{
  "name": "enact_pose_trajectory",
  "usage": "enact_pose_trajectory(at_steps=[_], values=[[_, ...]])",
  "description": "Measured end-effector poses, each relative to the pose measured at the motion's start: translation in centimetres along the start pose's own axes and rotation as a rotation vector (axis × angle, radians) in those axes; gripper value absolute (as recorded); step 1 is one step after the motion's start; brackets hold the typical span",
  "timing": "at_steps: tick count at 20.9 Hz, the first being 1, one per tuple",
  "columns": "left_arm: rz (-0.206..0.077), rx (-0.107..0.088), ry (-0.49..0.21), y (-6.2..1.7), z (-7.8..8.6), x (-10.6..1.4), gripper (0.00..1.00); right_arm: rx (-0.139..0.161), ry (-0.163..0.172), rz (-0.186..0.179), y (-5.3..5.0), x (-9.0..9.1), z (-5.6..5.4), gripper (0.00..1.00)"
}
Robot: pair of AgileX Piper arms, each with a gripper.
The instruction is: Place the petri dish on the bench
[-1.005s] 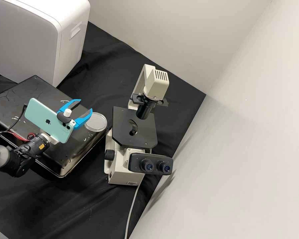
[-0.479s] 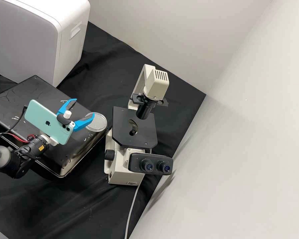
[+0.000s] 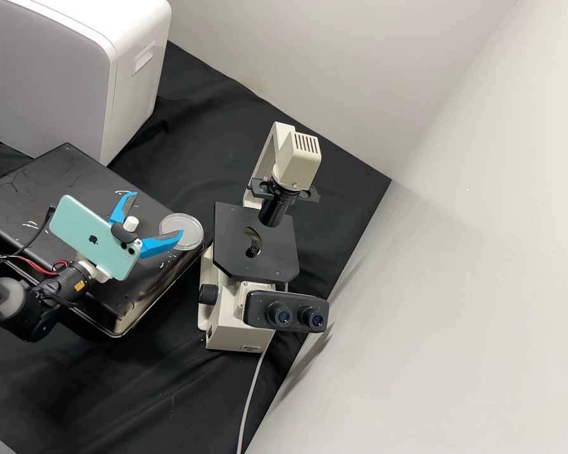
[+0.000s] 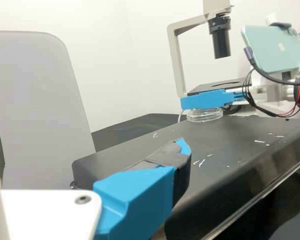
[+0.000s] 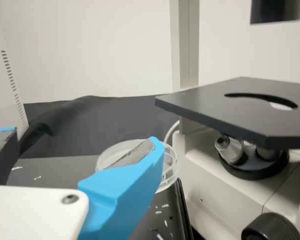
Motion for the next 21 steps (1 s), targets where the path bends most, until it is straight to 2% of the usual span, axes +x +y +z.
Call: enact_pose_trajectory(at_steps=[4,7,21], values=[[0.001,0.001,0.007,0.01,-0.1,0.0,1.0,0.011,-0.043,-0.005,-0.4,0.2,0.9,1.0],[0.001,0.001,0.011,0.02,-0.2,0.0,1.0,-0.001,-0.075,-0.017,-0.9,0.4,1.6,1.0],[0.001,0.003,0.01,0.02,-0.2,0.0,1.0,-0.005,-0.074,-0.021,-1.1,0.4,1.7,1.0]])
